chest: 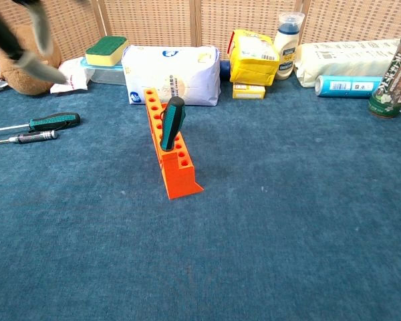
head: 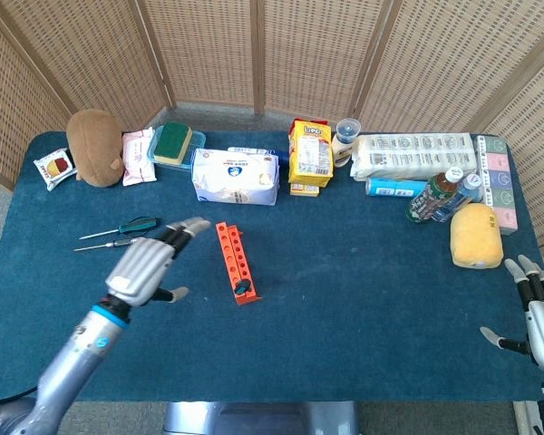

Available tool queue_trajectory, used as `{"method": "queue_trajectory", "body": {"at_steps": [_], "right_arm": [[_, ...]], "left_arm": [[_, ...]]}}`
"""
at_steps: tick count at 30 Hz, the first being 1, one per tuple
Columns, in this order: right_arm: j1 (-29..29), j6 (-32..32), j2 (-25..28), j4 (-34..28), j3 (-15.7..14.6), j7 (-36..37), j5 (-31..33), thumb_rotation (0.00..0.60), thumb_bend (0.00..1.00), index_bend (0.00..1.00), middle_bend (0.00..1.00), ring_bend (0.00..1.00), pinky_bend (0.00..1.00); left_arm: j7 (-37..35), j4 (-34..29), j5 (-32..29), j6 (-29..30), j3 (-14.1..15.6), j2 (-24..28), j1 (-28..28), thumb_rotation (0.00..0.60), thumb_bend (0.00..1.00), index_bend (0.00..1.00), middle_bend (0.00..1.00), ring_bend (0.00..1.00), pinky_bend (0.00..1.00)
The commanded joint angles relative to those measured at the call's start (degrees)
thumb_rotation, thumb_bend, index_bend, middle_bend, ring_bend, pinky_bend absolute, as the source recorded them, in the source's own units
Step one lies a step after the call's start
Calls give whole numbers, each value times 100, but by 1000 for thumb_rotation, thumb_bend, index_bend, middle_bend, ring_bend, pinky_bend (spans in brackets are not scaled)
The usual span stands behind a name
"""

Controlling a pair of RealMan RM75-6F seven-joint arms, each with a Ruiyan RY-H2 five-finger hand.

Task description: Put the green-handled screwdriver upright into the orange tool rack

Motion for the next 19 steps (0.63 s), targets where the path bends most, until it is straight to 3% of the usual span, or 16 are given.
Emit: {"method": "queue_trajectory", "body": {"at_steps": [1,6,9,12,19], "right_arm": [[4,-1,-15,-3,1,-35,6,565,22,0,0,0,0],[1,20,-65,-39,-5,-183,16,567,22,0,0,0,0],[-4,45,-85,-72,-5,-249,10,568,21,0,0,0,0],[-17,84,-91,-106,-10,-305,-10,567,22,0,0,0,0],[-44,191,-122,-103,10,-407,-32,566,22,0,0,0,0]], "left_arm": [[-728,903,1280,733,637,317,919,600,81,0,0,0,318],[-1681,2425,1712,1698,897,90,1894,600,63,0,0,0,219],[-2030,2855,1736,1910,942,-56,2242,600,62,0,0,0,195],[-2139,3034,1650,1964,990,-121,2524,600,62,0,0,0,183],[-1714,2799,1321,1892,991,-1,2842,600,67,0,0,0,162]]}}
